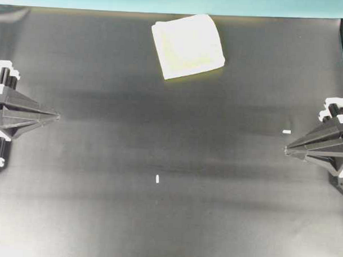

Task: Push a yellow cloth with the left arm to wipe the desk.
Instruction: 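Move the left gripper over the yellow cloth and lower onto it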

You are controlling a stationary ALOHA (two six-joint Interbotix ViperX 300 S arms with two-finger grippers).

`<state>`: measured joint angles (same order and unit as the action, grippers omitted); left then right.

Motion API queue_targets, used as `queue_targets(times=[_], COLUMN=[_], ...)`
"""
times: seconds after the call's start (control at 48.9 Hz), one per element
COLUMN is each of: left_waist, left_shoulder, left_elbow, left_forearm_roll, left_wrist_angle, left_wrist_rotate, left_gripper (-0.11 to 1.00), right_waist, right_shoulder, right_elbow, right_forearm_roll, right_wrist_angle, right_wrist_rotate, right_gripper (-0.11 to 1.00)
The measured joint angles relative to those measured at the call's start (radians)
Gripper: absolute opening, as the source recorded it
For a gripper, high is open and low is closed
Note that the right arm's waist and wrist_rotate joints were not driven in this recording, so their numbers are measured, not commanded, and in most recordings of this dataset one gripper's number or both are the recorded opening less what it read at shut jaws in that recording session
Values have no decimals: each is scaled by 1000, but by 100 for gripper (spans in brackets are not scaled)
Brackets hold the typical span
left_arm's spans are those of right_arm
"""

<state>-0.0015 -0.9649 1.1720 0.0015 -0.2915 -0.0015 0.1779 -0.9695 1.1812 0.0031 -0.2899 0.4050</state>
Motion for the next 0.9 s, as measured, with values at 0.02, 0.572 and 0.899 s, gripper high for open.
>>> queue_targets(times=[0.02, 0.572, 0.899], left_waist=[0, 287, 393], left_shoulder=[0, 635, 973], left_elbow=[0, -367, -560], left_forearm_roll=[0, 40, 40], left_wrist_angle=[0, -28, -29], left_wrist_rotate=[0, 9, 11], left_gripper=[6, 1, 16], right_waist=[-2, 0, 0], right_shoulder=[0, 2, -2], right_elbow=[0, 0, 6], right_forearm_roll=[-2, -3, -3], right_wrist_angle=[-2, 276, 328], right_wrist_rotate=[-2, 0, -2], right_gripper=[3, 1, 1])
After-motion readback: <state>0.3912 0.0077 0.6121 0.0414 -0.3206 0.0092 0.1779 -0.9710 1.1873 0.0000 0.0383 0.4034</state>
